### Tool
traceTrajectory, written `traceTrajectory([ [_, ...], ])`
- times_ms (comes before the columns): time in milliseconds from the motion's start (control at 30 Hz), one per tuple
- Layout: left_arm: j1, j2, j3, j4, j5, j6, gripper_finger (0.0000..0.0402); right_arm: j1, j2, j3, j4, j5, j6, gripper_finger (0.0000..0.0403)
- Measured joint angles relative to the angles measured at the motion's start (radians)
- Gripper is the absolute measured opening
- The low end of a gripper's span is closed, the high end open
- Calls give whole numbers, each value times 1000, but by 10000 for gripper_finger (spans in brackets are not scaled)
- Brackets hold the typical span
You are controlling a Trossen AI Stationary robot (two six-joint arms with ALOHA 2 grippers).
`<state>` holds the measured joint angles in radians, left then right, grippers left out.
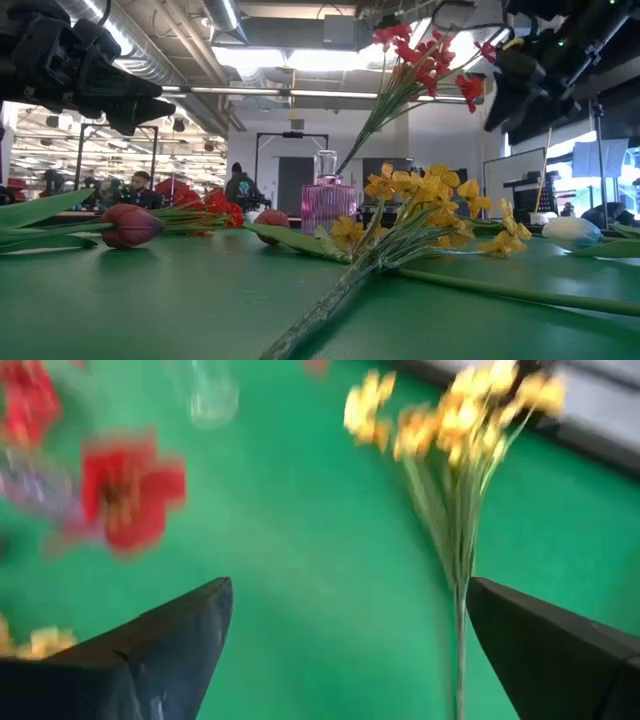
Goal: Sort flowers into vase by color
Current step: Put the right red flowers into the violet vase
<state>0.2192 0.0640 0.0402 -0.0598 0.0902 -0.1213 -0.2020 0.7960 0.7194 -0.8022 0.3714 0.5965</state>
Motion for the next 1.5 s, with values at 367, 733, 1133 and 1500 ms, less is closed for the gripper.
traceTrajectory([
  [367, 0, 0, 0, 0, 0, 0, 224, 0, -289, -154, 130, 26, 24, 399],
  [733, 0, 0, 0, 0, 0, 0, 224, 0, -465, -454, 607, -143, -77, 399],
  [1133, 0, 0, 0, 3, -1, 7, 224, 0, -467, -598, 862, -180, -69, 399],
  [1500, 0, 0, 0, 33, -10, 57, 224, 0, -467, -653, 1041, -175, -86, 399],
])
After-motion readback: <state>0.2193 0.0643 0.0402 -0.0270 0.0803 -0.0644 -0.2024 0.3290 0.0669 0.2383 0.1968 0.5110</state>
